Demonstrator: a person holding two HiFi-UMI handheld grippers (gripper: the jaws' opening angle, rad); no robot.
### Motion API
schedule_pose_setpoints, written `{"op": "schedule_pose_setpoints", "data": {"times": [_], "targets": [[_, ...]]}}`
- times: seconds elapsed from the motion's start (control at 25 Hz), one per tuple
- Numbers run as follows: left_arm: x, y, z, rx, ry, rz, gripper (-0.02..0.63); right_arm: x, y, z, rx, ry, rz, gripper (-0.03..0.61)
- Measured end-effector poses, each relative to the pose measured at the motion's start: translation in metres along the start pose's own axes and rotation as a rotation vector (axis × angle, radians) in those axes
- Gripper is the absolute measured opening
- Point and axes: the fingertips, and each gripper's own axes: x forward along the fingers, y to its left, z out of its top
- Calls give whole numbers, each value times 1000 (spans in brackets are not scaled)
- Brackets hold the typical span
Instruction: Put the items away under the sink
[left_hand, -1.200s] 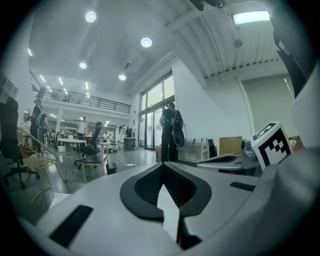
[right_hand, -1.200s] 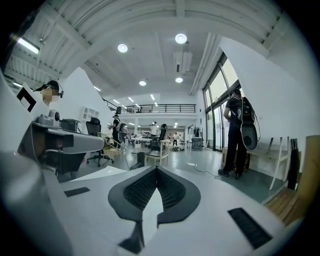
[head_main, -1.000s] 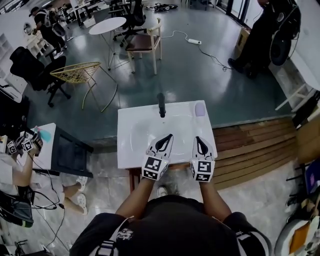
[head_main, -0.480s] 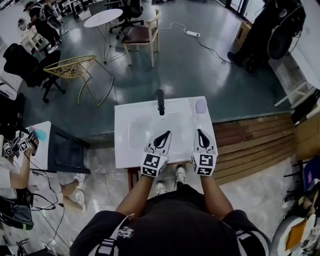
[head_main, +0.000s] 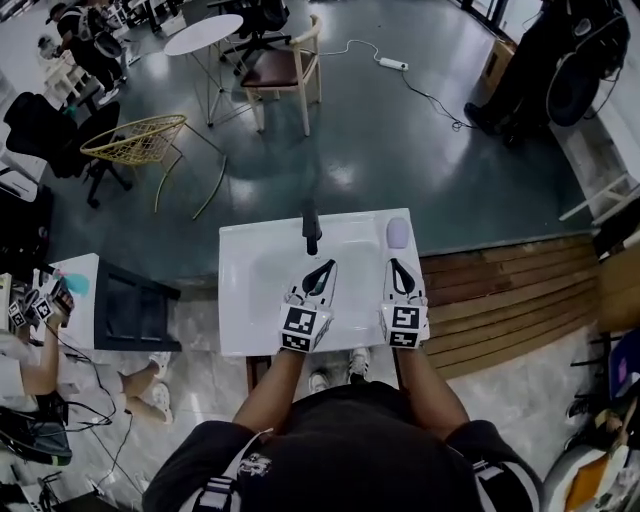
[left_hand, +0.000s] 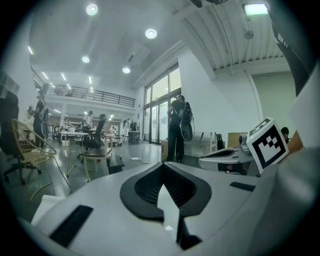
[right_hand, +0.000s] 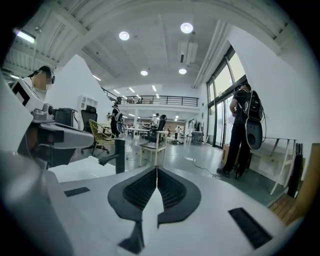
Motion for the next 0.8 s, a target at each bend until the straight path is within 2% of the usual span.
{"op": "schedule_pose_setpoints", "data": {"times": [0.24, 0.28, 0.36, 0.44, 0.64, 0.8], "targets": [[35, 6, -8, -35, 14, -4, 6, 43, -15, -17, 11, 64, -1, 29], [38, 7, -10, -46, 16, -5, 6, 47, -15, -18, 16, 75, 8, 47], [45, 10, -14, -59, 20, -9, 6, 58, -14, -25, 28, 103, 22, 153], [52, 12, -18, -59, 29, -15, 6, 68, -16, -32, 39, 129, 21, 222], [71, 16, -25, -66, 50, -29, 6, 94, -36, -51, 46, 193, -19, 328], [84, 16, -34, -71, 68, -42, 6, 114, -47, -71, 79, 261, -18, 402]]}}
